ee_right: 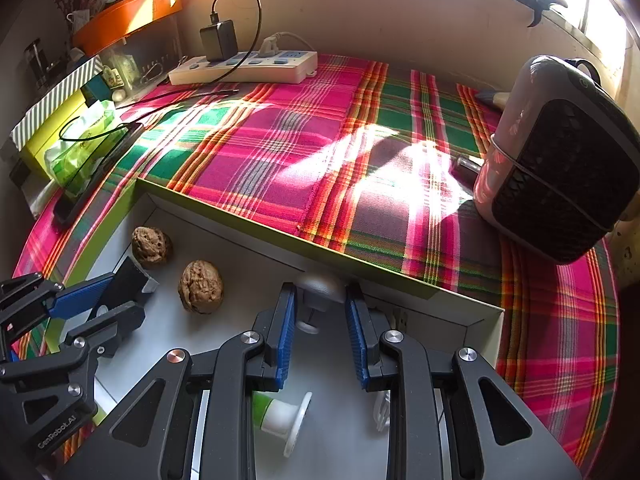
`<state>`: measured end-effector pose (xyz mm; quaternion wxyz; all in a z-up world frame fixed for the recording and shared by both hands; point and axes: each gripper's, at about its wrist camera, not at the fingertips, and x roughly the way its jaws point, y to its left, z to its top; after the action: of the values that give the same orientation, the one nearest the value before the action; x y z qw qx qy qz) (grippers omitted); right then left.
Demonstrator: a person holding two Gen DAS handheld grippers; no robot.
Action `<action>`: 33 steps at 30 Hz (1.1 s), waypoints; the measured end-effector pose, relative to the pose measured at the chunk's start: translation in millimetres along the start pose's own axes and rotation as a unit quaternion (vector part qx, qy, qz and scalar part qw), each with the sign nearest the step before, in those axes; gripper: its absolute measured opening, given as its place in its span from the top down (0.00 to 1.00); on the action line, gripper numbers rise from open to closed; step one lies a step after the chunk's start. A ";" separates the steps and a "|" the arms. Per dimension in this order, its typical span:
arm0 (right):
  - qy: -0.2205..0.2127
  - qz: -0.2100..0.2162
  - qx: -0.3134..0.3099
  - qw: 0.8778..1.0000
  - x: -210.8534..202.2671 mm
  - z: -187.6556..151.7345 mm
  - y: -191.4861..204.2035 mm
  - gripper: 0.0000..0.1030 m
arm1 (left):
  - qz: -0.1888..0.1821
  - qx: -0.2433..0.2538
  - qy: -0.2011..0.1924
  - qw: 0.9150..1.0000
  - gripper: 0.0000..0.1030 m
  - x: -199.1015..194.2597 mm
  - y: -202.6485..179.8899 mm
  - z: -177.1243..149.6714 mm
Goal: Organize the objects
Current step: 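Carry the remote and knob into the white box lid and open both tools, then withdraw both tools from the box toward the remaining items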
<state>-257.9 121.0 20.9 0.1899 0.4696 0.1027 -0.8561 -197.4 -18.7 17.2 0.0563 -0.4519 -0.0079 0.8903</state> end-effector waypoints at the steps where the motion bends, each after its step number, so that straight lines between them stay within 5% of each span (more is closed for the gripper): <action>1: 0.000 -0.001 -0.001 1.000 0.2 0.1 0.2 0.75 | 0.001 0.001 0.001 1.000 0.75 0.2 -0.1 0.2; 9: 0.000 -0.001 0.003 1.000 0.0 0.0 -0.4 0.74 | 0.000 0.002 0.001 1.000 0.74 0.3 -1.6 0.4; 13: -0.002 0.001 0.005 1.000 -1.1 -0.8 0.3 0.63 | 0.001 0.004 0.000 1.000 0.71 0.1 -3.2 -0.1; 33: -0.039 -0.002 0.021 0.999 -34.2 -14.3 6.7 0.63 | 0.004 -0.009 -0.024 1.000 0.65 -27.8 -0.7 -9.0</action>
<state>-227.5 127.8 42.0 0.1823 0.4398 0.0786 -0.8759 -173.8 -21.3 34.3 0.0482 -0.4312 -0.0154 0.9009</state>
